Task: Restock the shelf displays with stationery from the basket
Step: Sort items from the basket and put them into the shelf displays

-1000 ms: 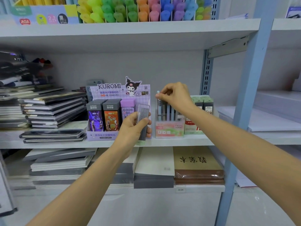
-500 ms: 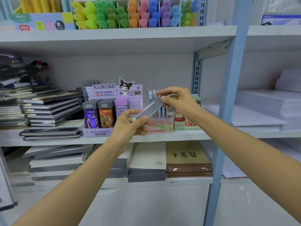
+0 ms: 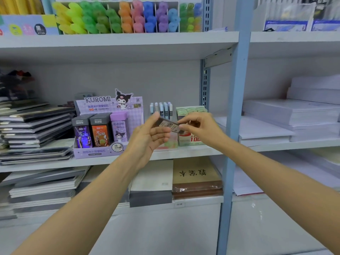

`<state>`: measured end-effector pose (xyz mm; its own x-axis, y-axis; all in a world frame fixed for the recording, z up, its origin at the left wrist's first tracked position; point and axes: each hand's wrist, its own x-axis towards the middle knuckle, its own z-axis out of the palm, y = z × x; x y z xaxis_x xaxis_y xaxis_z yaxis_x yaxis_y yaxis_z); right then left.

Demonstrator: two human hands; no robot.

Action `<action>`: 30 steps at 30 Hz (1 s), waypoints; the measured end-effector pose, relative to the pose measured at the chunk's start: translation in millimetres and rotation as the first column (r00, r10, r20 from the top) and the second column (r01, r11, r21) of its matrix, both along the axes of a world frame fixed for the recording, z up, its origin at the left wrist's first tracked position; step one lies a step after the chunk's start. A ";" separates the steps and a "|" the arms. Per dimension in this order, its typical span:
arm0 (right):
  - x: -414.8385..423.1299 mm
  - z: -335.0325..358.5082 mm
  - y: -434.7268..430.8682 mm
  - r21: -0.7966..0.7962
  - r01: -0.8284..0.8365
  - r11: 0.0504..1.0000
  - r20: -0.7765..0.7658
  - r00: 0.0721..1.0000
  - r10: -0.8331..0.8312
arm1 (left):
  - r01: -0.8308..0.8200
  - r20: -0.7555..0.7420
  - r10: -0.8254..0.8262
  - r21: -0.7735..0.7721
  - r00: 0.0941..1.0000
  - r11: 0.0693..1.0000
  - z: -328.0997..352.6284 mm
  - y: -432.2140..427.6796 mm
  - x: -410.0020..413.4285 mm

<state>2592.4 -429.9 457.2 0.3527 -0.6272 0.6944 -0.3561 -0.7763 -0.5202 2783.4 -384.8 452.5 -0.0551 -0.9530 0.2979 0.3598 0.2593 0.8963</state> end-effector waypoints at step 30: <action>-13.9 18.7 -31.2 0.032 0.227 0.973 0.254 0.940 -0.227 | 0.014 0.588 0.801 -0.805 -0.111 0.593 -53.8 -28.9 -12.0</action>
